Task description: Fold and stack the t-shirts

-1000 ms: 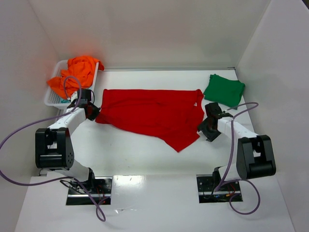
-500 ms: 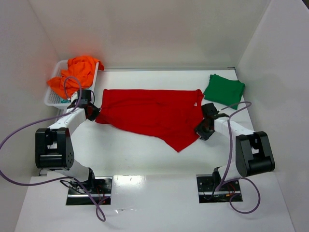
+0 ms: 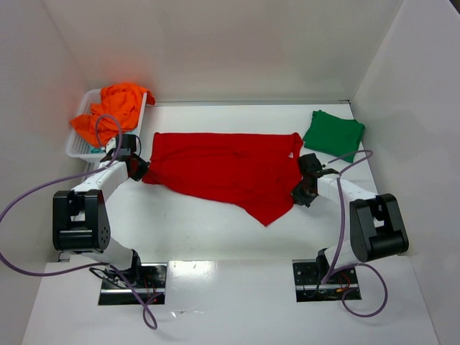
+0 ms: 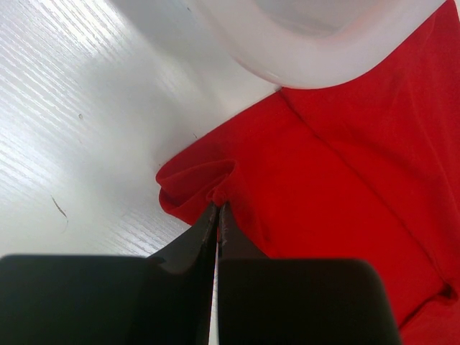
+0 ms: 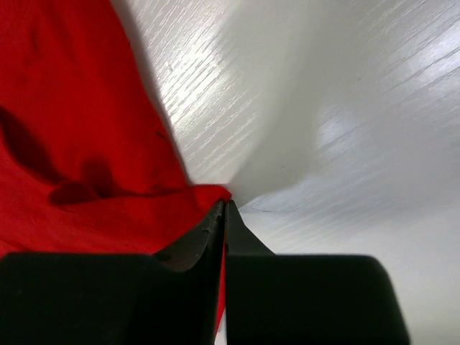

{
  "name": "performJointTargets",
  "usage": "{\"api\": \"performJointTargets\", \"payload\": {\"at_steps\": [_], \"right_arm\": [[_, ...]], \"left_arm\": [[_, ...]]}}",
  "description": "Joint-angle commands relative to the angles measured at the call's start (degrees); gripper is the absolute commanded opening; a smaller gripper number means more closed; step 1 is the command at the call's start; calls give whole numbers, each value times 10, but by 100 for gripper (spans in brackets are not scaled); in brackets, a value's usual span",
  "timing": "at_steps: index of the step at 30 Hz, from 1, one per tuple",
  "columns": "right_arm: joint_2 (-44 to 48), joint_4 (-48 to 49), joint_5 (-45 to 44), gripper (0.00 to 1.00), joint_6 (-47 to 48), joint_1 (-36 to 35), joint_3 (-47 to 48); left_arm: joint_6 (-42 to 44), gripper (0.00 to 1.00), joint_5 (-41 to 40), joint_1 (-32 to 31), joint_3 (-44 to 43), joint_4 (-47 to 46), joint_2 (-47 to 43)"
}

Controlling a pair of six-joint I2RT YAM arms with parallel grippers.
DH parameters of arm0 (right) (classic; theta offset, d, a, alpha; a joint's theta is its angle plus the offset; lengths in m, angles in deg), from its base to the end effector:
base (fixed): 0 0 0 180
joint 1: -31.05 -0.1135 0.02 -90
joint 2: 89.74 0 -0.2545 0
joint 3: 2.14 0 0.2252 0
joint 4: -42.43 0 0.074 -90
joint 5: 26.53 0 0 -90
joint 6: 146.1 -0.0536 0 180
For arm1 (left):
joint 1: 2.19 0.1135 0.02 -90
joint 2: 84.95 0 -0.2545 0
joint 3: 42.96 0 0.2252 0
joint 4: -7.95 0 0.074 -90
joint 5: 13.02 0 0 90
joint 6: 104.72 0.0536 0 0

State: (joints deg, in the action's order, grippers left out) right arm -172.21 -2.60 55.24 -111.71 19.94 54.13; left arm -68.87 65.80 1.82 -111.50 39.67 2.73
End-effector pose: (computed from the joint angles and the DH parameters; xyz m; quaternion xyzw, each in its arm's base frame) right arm 0.2268 0.0367 0.1461 0.3834 0.9064 0.0303 0.1748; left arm 0.3009 0.0315 0.1958 -0.4843 0.8037 -0.0581 0.3408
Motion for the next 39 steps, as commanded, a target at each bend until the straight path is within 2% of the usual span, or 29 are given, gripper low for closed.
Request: {"api": "performJointTargets", "payload": {"at_steps": [1,7,12,18,24,31,39], "right_arm": [[13,-18,-45,0,1,-5,7],[42,-50,-71,0,-5,-5,53],[70,-64,-78,0,6,-5,116],[70,-51,-66,0,25,0,185],[39,-7,-41,0,44,25,228],[-22,27,-35,0,67,55,287],[-100,69,-10,0,80,55,351]], "left_arm": [[4,0,2,3,3,-8,2],[9,0,2,3,-10,-3,-11],[47,0,-17,3,-28,3,-30],[99,0,-3,3,-68,-4,-30],[124,0,10,3,-106,-25,-25],[135,0,10,3,-147,-35,40],[135,0,15,3,-187,-47,100]]}}
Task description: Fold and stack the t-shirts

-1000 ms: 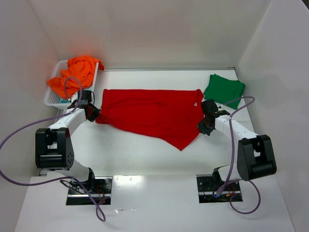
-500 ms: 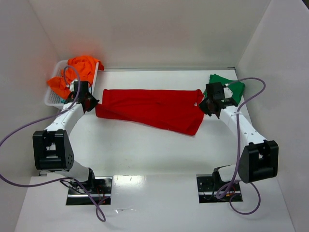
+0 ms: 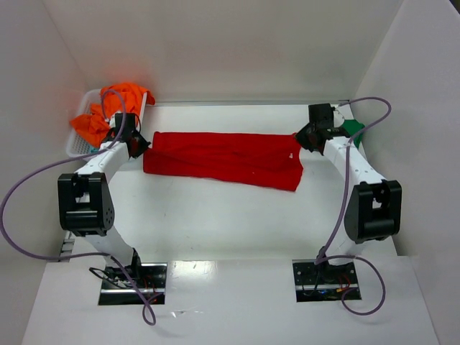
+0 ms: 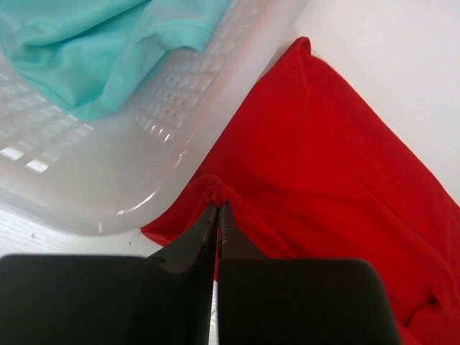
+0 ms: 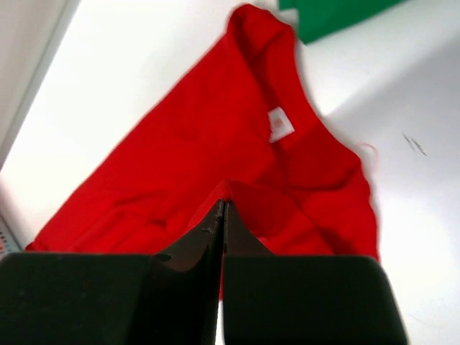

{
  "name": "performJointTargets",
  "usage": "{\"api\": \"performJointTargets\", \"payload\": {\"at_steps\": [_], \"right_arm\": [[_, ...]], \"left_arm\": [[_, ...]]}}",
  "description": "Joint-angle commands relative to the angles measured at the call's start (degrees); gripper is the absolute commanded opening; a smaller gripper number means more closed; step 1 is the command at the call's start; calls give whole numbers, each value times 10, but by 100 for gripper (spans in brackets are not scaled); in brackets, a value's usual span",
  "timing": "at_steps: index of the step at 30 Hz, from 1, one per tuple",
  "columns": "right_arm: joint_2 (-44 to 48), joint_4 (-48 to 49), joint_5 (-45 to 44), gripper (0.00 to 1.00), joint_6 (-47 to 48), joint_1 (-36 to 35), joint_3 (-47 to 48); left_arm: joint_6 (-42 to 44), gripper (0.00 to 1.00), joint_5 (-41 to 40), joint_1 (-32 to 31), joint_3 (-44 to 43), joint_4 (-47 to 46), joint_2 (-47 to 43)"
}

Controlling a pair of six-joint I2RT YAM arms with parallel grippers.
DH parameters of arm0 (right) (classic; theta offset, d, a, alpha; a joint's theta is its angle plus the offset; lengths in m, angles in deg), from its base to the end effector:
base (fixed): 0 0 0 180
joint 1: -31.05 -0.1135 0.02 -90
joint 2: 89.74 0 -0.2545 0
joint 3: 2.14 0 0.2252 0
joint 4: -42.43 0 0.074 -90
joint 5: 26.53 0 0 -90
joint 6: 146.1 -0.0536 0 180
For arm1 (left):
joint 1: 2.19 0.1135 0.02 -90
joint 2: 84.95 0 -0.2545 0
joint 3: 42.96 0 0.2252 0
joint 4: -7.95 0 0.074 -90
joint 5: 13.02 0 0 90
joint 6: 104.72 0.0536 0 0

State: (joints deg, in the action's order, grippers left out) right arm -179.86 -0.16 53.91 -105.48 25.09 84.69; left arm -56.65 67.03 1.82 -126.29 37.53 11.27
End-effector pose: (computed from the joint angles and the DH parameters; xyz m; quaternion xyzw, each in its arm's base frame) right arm 0.3328 0.0258 0.2640 0.3707 0.8465 0.1054 0.3673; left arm 0.3591 0.0345 0.2307 -0.3880 0.8258 -0.0554 0.4055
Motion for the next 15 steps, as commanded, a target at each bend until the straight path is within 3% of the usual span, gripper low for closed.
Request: {"api": "performJointTargets", "payload": {"at_steps": [1,8,15], "right_arm": [[-30,51,3,0,17,3,53],[-99,67,9,0,42,3,140],[-160,81,31,0,42,3,157]], "left_arm": [[13,0,3,3,-39,-31,19],[24,0,4,-14,-64,-37,61],[24,0,-12,-14,-69,-37,88]]}}
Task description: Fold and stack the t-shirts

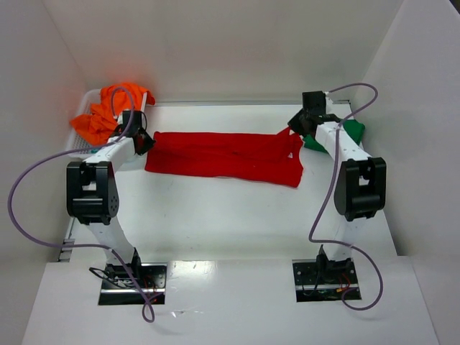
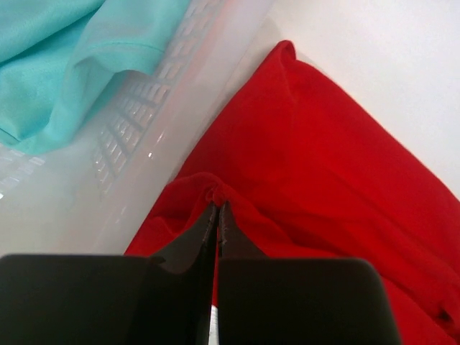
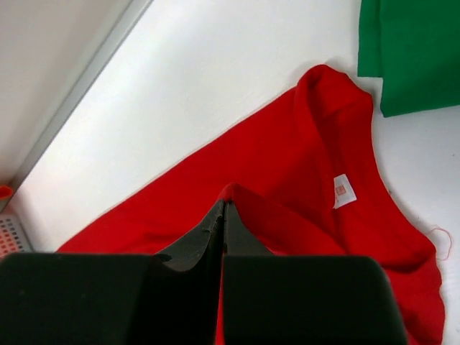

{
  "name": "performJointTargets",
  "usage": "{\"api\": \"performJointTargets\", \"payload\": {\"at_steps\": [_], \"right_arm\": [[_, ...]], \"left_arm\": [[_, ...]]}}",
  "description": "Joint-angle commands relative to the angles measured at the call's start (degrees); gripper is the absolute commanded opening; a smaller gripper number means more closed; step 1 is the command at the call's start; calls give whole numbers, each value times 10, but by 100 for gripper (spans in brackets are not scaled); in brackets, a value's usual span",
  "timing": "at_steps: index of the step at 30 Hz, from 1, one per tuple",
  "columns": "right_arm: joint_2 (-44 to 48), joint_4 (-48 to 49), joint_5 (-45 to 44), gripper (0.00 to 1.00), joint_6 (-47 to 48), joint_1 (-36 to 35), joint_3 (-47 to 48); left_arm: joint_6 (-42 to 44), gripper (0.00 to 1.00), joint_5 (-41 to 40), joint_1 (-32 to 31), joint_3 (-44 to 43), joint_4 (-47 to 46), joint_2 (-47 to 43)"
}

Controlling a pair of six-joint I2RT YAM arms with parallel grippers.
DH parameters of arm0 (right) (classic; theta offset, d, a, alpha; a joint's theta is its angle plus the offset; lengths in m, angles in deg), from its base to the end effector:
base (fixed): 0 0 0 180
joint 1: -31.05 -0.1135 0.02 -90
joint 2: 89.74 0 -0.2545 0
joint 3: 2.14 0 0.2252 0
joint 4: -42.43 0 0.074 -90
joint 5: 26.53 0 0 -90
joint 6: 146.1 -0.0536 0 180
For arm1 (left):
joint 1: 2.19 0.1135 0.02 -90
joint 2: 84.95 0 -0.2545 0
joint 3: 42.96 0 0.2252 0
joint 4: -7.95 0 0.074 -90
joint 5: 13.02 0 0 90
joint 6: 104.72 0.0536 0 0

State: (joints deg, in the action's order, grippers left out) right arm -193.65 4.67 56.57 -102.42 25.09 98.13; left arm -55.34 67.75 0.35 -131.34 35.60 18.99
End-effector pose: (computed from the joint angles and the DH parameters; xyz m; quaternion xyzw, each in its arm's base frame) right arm 0.3998 0.0353 0.2621 0.3371 0.8454 0.1317 0.3929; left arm 0.3900 0.0259 0.2132 -0.3662 0.8389 -0.0593 0.3982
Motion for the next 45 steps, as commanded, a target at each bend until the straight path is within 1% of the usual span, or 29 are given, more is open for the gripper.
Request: {"api": "performJointTargets", "payload": {"at_steps": [1,9,15,20,25,31,34,35,38,40,41,42,43,44,45], "right_arm": [[-28,32,5,0,12,3,23],[-90,58,22,0,6,3,17],[-126,70,34,0,17,3,49],[-157,70,22,0,27,3,83],[-157,70,22,0,27,14,94],[-168,64,17,0,45,14,135],[-174,64,17,0,45,19,135],[-174,64,17,0,45,19,135],[-174,64,22,0,50,19,135],[-174,64,28,0,50,19,135],[-174,64,38,3,56,19,135],[-180,64,48,9,56,24,135],[-180,64,57,15,56,24,135],[-185,64,69,26,56,24,135],[-185,58,76,32,63,24,135]], "left_arm": [[11,0,-19,1,-19,-17,16],[5,0,-32,1,-24,-17,42],[5,0,-49,1,-30,-23,53],[0,0,-61,-4,-41,-23,58],[-5,0,-72,-4,-41,-23,58],[0,0,-83,-4,-59,-23,69],[0,0,-83,-4,-64,-23,69],[0,5,-83,-4,-70,-18,69],[0,14,-83,-4,-78,-17,74],[0,34,-83,-4,-83,-12,74],[0,38,-83,-4,-83,-12,74],[0,39,-77,-4,-83,-12,74],[0,45,-72,-4,-83,-12,74],[5,49,-64,-4,-83,-18,74],[5,52,-45,-4,-83,-27,69]]}}
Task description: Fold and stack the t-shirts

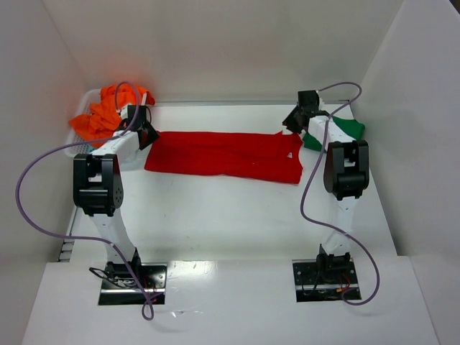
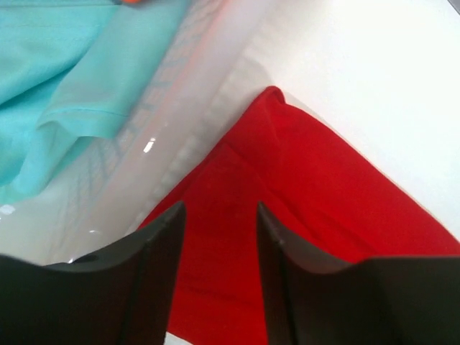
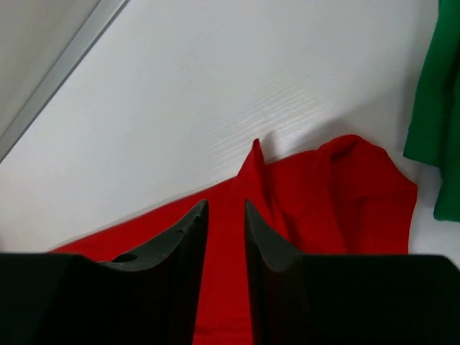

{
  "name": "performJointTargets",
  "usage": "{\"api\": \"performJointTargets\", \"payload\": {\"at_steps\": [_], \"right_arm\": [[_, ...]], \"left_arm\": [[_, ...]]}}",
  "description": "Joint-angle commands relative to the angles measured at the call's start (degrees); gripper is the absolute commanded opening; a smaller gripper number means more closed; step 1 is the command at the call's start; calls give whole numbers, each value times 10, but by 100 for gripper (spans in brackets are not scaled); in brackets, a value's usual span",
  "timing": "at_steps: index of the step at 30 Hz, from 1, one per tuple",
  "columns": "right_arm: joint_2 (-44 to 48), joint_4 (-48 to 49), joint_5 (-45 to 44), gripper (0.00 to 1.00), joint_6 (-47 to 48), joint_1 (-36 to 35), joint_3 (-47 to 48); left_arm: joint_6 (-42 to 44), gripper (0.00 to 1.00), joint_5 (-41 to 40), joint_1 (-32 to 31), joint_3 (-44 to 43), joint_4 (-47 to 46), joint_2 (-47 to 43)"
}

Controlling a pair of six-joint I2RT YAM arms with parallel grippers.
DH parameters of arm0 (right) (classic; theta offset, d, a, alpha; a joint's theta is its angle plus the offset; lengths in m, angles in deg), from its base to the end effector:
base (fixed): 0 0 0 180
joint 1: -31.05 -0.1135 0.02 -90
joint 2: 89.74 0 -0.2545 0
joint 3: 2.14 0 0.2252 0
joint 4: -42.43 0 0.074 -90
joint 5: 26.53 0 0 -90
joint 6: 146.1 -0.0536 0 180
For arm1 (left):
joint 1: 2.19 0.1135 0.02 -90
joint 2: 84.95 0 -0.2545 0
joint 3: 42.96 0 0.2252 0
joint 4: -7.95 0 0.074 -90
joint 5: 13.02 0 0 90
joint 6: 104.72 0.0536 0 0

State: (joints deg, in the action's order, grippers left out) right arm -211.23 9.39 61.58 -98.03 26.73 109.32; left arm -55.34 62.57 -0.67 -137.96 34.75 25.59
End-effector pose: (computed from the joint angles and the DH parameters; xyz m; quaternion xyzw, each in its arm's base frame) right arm 0.4667 0.0335 0.2042 0.3019 0.8661 0.1424 0.3721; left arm 0.4188 0.0245 0.2067 -0.3735 0.8286 -0.0260 0.4161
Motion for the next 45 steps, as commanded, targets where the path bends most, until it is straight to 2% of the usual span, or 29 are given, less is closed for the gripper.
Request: {"api": "performJointTargets", "payload": {"at_steps": [1,2,6,7,13,17,18,19,25,30,38,43,45], "right_arm": [[-9,5,26,33,19,8,23],[-3,5,31,34,19,8,17],[61,5,31,56,31,8,-21],[77,11,25,58,31,8,-47],[172,32,78,57,31,0,-150],[179,38,78,56,31,-32,-201],[179,53,78,56,20,-50,-231],[179,53,78,56,19,-55,-238],[158,48,48,56,25,-66,-254],[150,58,43,56,25,-66,-261],[115,69,43,49,25,-66,-256],[104,69,43,49,25,-66,-246],[98,69,43,45,25,-66,-246]], "left_arm": [[12,54,22,6,-17,-26,3],[18,58,40,6,-11,-35,-2],[49,68,120,-1,-11,-68,-22],[55,72,143,-1,-11,-68,-22],[94,81,231,-41,-11,-92,-50],[116,86,276,-76,-5,-85,-45],[133,89,283,-115,1,-49,-39],[133,89,283,-115,1,-49,-39],[127,90,258,-150,71,-61,-63],[127,90,258,-161,89,-61,-62],[121,90,252,-167,89,-56,-33],[121,90,252,-167,78,-50,-21],[127,90,252,-167,78,-50,-16]]}}
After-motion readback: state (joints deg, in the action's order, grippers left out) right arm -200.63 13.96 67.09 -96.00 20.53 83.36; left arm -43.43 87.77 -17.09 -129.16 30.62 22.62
